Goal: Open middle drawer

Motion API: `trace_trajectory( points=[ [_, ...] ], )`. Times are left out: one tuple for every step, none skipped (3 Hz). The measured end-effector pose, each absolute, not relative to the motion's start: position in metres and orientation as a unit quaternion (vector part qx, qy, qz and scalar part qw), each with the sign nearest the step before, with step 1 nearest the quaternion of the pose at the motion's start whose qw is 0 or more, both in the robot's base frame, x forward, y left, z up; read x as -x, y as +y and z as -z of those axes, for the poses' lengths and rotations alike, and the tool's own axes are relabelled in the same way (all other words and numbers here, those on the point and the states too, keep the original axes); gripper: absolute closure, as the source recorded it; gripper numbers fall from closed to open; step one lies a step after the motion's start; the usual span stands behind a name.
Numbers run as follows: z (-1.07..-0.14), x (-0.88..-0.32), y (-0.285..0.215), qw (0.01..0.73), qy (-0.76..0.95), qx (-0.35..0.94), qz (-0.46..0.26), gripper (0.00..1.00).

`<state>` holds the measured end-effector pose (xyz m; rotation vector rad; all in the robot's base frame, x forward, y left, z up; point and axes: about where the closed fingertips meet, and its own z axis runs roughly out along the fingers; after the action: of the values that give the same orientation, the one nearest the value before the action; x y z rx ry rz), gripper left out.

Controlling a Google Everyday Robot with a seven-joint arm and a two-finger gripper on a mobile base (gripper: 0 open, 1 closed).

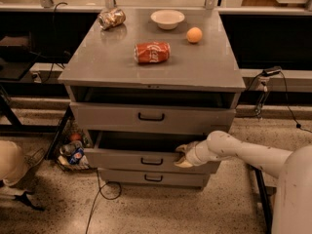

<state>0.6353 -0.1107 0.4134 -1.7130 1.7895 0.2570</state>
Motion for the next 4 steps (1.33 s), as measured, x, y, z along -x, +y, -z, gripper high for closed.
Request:
trace_trajectory(
  points=[
    [-0.412, -0.593, -0.121, 0.313, 0.694, 0.636, -0.127, 1.0],
    [-0.412, -0.593, -0.121, 0.313, 0.694, 0.636, -0.127, 1.0],
    [-0.411, -0.584, -0.122, 0.312, 0.697, 0.634, -0.121, 1.0],
    [-0.409, -0.574, -0.124, 0.31, 0.703, 0.63, -0.114, 1.0]
  ],
)
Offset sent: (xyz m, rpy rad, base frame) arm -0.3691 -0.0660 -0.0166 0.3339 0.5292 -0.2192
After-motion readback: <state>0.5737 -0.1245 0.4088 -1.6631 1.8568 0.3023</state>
